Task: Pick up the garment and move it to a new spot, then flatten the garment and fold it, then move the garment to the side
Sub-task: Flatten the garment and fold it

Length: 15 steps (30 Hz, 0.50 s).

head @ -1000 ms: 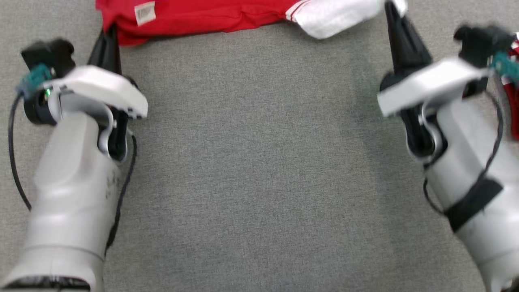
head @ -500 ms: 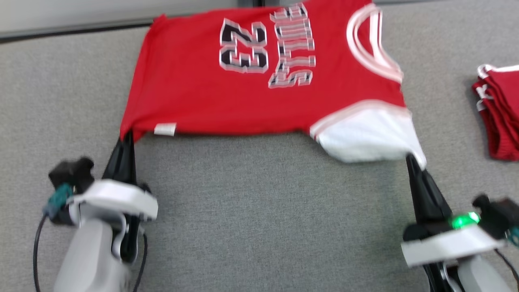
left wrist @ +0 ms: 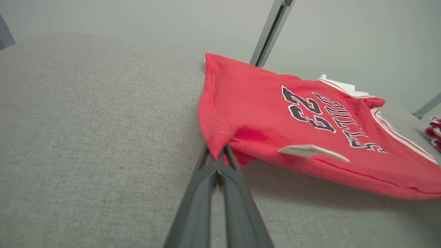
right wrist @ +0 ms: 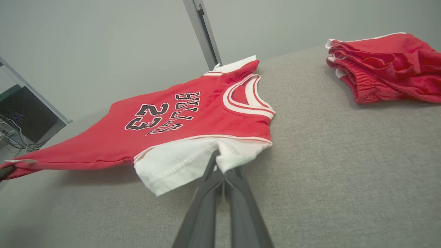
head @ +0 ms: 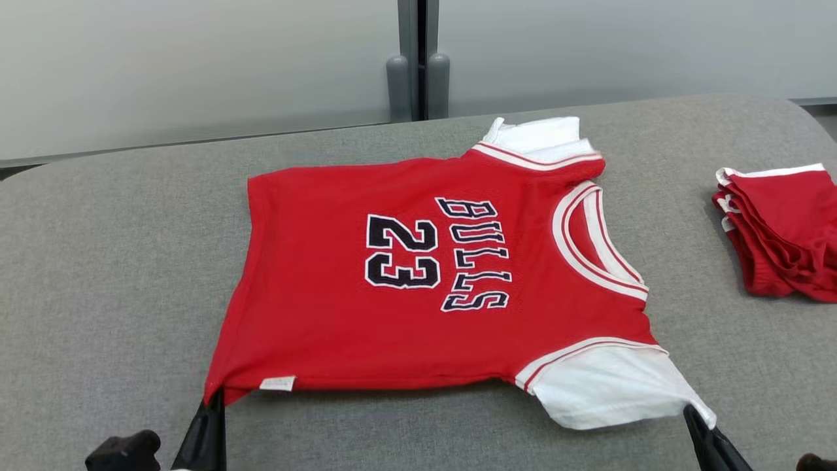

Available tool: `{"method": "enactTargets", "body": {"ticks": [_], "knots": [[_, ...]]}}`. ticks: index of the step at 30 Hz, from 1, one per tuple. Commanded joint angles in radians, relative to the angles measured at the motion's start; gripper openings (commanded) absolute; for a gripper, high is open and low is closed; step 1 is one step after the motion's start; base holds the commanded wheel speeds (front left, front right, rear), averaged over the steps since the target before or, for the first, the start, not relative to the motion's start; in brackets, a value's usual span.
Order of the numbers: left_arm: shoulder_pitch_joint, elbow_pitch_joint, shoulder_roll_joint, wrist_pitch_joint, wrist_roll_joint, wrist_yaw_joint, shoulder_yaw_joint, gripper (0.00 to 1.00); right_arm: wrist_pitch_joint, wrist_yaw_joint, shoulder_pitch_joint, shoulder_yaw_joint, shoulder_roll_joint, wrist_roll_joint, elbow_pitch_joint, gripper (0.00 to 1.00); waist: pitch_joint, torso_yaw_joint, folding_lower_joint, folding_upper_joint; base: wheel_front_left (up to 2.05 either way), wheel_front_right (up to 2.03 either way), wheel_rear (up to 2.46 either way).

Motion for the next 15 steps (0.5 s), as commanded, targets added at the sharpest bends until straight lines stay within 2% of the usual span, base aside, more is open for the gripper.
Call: {"method": "enactTargets", "body": {"ticks": [1, 8, 11, 15], "knots": [[0.031, -0.042, 0.004, 0.023, -0.009, 0.015, -0.004, 0.00, 0.025, 0.000, 0.025, -0.013, 0.003, -0.010, -0.024, 0.00, -0.015, 0.002, 0.0000, 0.0000, 0.00, 0.00, 0.00], [0.181, -0.258, 0.008, 0.160, -0.010, 0.063, -0.033, 0.00, 0.155, 0.000, 0.129, -0.058, 0.028, -0.016, -0.125, 0.00, -0.030, 0.000, 0.0000, 0.0000, 0.00, 0.00, 0.00], [0.205, -0.316, 0.011, 0.212, -0.013, 0.074, -0.045, 0.00, 0.187, 0.000, 0.132, -0.072, 0.042, -0.007, -0.145, 0.00, -0.029, 0.002, 0.0000, 0.0000, 0.00, 0.00, 0.00], [0.168, -0.315, 0.021, 0.270, -0.023, 0.076, -0.054, 0.00, 0.209, 0.000, 0.086, -0.077, 0.048, 0.013, -0.127, 0.00, -0.009, 0.000, 0.0000, 0.0000, 0.00, 0.00, 0.00]]}}
